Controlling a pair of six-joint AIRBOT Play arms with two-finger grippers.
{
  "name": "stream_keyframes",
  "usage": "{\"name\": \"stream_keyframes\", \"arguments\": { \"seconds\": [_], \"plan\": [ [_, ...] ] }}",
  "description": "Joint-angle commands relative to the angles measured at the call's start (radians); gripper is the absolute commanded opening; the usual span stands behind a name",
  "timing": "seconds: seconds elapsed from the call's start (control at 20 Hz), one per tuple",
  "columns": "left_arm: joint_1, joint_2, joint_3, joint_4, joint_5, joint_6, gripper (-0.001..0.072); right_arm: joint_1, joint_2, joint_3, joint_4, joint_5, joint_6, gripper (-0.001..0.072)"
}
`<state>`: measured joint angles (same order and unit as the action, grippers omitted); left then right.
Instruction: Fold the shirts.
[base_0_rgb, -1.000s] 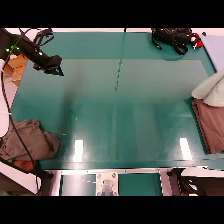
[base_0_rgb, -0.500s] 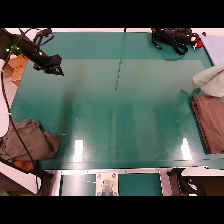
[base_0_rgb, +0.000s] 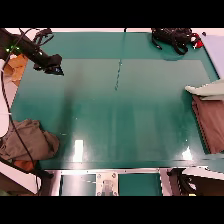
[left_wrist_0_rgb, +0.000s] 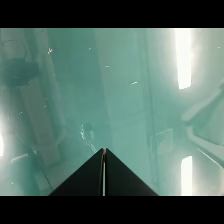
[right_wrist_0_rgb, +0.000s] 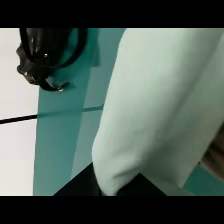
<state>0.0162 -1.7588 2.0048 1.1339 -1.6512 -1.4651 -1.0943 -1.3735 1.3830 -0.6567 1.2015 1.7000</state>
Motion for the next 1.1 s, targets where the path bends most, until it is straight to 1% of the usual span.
{"name": "stream_keyframes", "arguments": {
  "seconds": [0.0,0.1,0.25,0.4,0.5,0.65,0.7,0.75,0.8,0.85,0.95,1.0,1.05],
  "plan": [
    [-0.001,0.001,0.0,-0.014,-0.01,-0.001,0.0027,-0.114,0.088,-0.128,-0.037,0.084,0.021,0.0016],
    [-0.001,0.001,0.0,-0.02,-0.01,-0.001,0.0027,-0.166,0.099,-0.14,-0.097,0.154,0.029,0.0016],
    [-0.001,0.001,0.0,-0.02,-0.009,-0.001,0.0027,-0.206,0.106,-0.141,-0.254,0.235,0.051,0.0016],
    [-0.001,0.001,0.0,-0.023,-0.009,0.0,0.0027,-0.205,0.122,-0.142,-0.42,0.24,0.081,0.0017],
    [-0.001,0.001,0.0,-0.023,-0.008,0.0,0.0026,-0.205,0.122,-0.152,-0.517,0.235,0.081,0.0017],
    [-0.001,0.001,0.0,-0.023,-0.006,0.0,0.0027,-0.205,0.122,-0.227,-0.663,0.19,0.081,0.0017],
    [-0.001,0.001,0.0,-0.023,-0.007,0.0,0.0027,-0.205,0.121,-0.266,-0.726,0.177,0.081,0.0036],
    [-0.001,0.001,0.0,-0.023,-0.007,0.0,0.0027,-0.205,0.115,-0.302,-0.786,0.176,0.081,0.0282],
    [-0.001,0.001,0.0,-0.023,-0.007,0.0,0.0027,-0.205,0.108,-0.325,-0.836,0.18,0.081,0.0555],
    [-0.001,0.001,0.0,-0.024,-0.007,0.0,0.0027,-0.205,0.098,-0.33,-0.866,0.192,0.081,0.059],
    [-0.001,0.001,0.0,-0.037,-0.006,0.005,0.0027,-0.193,0.095,-0.303,-0.841,0.196,0.102,0.0587],
    [-0.001,0.002,0.0,-0.056,-0.002,0.008,0.0026,-0.167,0.095,-0.274,-0.806,0.195,0.103,0.0488],
    [-0.001,0.006,0.0,-0.071,0.014,0.008,0.0026,-0.123,0.095,-0.235,-0.759,0.189,0.093,0.0233]
  ]
}}
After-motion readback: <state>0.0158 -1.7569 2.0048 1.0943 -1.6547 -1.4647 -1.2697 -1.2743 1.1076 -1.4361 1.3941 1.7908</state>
